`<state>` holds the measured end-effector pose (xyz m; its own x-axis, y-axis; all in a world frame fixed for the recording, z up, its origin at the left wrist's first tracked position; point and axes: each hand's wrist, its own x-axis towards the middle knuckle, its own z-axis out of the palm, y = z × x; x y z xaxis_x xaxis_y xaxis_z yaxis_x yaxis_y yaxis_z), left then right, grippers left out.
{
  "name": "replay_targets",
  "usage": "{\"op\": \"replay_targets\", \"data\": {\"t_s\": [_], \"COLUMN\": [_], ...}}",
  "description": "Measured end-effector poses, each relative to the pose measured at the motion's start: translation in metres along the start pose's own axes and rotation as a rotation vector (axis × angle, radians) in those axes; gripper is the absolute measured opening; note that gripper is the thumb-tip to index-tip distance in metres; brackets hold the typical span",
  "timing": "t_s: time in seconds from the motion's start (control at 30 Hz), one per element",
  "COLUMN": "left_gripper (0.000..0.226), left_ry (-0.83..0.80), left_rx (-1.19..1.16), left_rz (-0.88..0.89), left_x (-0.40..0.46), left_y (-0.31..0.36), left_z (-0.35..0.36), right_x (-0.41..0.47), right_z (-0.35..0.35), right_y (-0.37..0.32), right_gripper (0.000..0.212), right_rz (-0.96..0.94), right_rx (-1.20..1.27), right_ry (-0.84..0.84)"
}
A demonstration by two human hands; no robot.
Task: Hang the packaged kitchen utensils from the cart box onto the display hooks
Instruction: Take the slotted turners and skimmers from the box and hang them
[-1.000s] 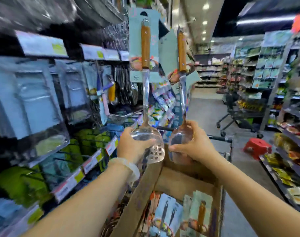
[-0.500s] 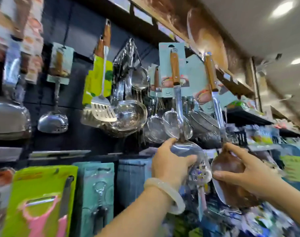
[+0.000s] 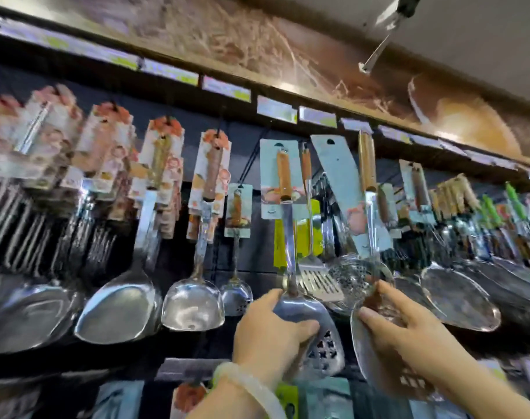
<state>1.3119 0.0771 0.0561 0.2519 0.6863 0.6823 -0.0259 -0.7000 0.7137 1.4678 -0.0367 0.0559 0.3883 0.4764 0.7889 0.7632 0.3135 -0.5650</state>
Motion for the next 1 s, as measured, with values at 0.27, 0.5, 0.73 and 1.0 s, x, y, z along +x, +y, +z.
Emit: {"op": "replay_targets", "data": {"t_s": [0.27, 0.5, 0.73, 1.0], "left_gripper": [0.076, 0.075, 0.042, 0.016], "left_ry": [0.037, 0.024, 0.11, 0.156], "left_rx": [0.149, 0.168, 0.107, 0.086], "left_rz": [-0.037, -0.047, -0.021, -0.009], "left_x": [0.009, 0.009, 0.014, 0.027], "left_y": [-0.001, -0.001, 0.003, 0.019], "left_z": [-0.051, -0.063, -0.065, -0.057], "right_x": [-0.009, -0.006, -0.011, 0.003], "right_z": [0.068, 0.094, 0.101, 0.102], "right_y": [-0.009, -0.021, -0.035, -0.031], "right_gripper": [0.063, 0.06, 0.031, 0.027], "right_rz": [-0.076, -0.035, -0.021, -0.053], "right_rx": [-0.107, 0.01, -0.083, -0.215], "right_ry": [-0.106, -0.179, -0.155, -0.148]}}
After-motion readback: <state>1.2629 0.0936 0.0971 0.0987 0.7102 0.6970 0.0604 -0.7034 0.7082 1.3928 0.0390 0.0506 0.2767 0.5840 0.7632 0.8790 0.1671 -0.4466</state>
